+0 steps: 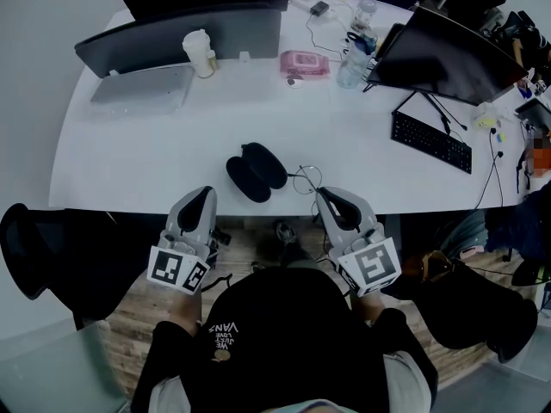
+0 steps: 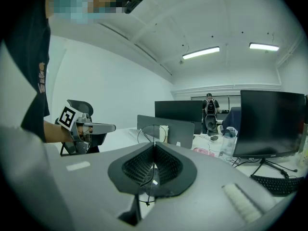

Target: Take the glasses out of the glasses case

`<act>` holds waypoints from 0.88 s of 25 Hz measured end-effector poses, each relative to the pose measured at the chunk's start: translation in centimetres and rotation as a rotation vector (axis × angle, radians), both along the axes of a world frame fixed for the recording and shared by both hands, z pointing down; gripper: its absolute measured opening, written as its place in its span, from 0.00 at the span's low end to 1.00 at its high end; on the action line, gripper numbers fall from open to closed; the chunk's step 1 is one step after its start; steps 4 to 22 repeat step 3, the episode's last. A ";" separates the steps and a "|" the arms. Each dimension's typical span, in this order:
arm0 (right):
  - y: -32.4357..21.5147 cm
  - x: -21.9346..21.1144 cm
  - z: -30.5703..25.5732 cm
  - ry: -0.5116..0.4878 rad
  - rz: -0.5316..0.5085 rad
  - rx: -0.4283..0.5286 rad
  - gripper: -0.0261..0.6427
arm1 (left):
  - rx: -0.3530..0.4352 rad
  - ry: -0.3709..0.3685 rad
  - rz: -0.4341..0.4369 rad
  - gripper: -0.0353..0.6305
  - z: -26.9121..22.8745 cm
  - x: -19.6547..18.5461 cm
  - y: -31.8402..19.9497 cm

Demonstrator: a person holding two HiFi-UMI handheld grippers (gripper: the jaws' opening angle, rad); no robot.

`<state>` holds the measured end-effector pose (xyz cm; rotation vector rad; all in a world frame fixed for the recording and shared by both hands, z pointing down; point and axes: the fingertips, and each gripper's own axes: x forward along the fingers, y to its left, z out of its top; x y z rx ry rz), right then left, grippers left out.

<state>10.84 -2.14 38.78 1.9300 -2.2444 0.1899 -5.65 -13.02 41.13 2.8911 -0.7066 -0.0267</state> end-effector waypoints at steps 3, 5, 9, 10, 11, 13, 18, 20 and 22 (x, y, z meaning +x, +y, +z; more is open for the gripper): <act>0.0 0.0 0.0 0.003 -0.002 -0.002 0.05 | 0.002 0.002 0.000 0.06 -0.1 0.0 0.0; 0.0 0.0 0.0 0.003 -0.002 -0.002 0.05 | 0.002 0.002 0.000 0.06 -0.1 0.0 0.0; 0.0 0.0 0.0 0.003 -0.002 -0.002 0.05 | 0.002 0.002 0.000 0.06 -0.1 0.0 0.0; 0.0 0.0 0.0 0.003 -0.002 -0.002 0.05 | 0.002 0.002 0.000 0.06 -0.1 0.0 0.0; 0.0 0.0 0.0 0.003 -0.002 -0.002 0.05 | 0.002 0.002 0.000 0.06 -0.1 0.0 0.0; 0.0 0.0 0.0 0.003 -0.002 -0.002 0.05 | 0.002 0.002 0.000 0.06 -0.1 0.0 0.0; 0.0 0.0 0.0 0.003 -0.002 -0.002 0.05 | 0.002 0.002 0.000 0.06 -0.1 0.0 0.0; 0.0 0.0 0.0 0.003 -0.002 -0.002 0.05 | 0.002 0.002 0.000 0.06 -0.1 0.0 0.0; 0.0 0.0 0.0 0.003 -0.002 -0.002 0.05 | 0.002 0.002 0.000 0.06 -0.1 0.0 0.0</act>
